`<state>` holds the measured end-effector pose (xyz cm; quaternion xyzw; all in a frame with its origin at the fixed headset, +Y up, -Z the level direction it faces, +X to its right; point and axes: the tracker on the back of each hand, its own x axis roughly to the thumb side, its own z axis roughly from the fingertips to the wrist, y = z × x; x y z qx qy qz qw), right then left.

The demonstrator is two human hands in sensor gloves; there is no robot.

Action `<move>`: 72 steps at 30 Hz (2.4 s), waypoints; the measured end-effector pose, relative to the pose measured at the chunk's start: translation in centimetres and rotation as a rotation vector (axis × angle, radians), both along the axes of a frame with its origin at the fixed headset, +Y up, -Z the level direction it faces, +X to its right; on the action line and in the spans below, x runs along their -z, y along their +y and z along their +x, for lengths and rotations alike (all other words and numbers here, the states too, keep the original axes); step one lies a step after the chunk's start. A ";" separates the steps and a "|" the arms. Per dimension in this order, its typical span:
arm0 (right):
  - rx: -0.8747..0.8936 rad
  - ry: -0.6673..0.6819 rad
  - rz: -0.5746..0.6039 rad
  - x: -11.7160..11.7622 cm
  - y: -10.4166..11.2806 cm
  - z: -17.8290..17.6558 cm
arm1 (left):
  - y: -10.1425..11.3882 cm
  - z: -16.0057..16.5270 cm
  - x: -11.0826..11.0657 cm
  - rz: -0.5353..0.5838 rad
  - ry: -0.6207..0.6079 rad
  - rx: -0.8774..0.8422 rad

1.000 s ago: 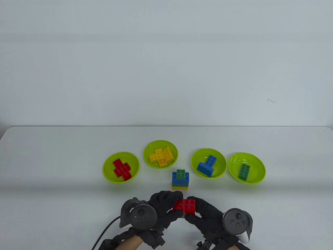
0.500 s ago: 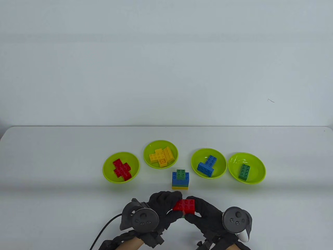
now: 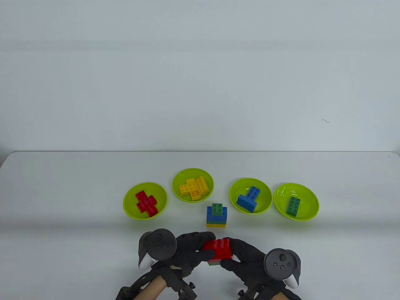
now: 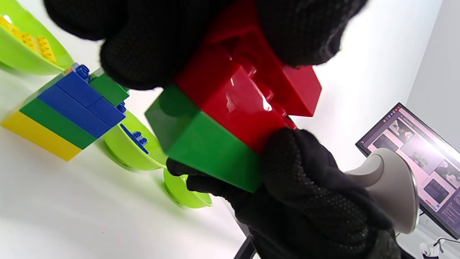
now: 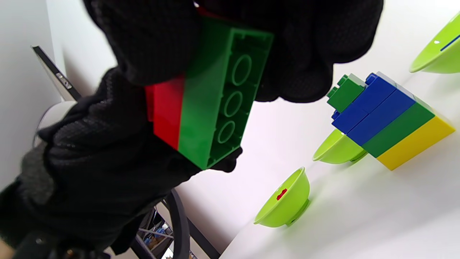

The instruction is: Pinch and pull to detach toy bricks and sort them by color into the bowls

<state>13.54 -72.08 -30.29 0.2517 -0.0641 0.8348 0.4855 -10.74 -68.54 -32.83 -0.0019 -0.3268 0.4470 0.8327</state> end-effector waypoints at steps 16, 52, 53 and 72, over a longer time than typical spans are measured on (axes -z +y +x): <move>0.007 -0.074 0.005 0.3 0.6 1.2 | 0.6 -8.2 5.2 0.206 0.446 0.152; 0.066 -0.087 -0.016 0.3 0.8 1.9 | 1.0 -4.8 3.9 0.118 0.193 0.181; 0.074 -0.084 -0.020 0.3 0.8 1.9 | 1.0 -4.1 3.3 0.112 0.158 0.149; 0.099 -0.019 -0.044 -0.3 0.8 0.8 | -1.2 1.3 -0.6 0.156 -0.020 -0.027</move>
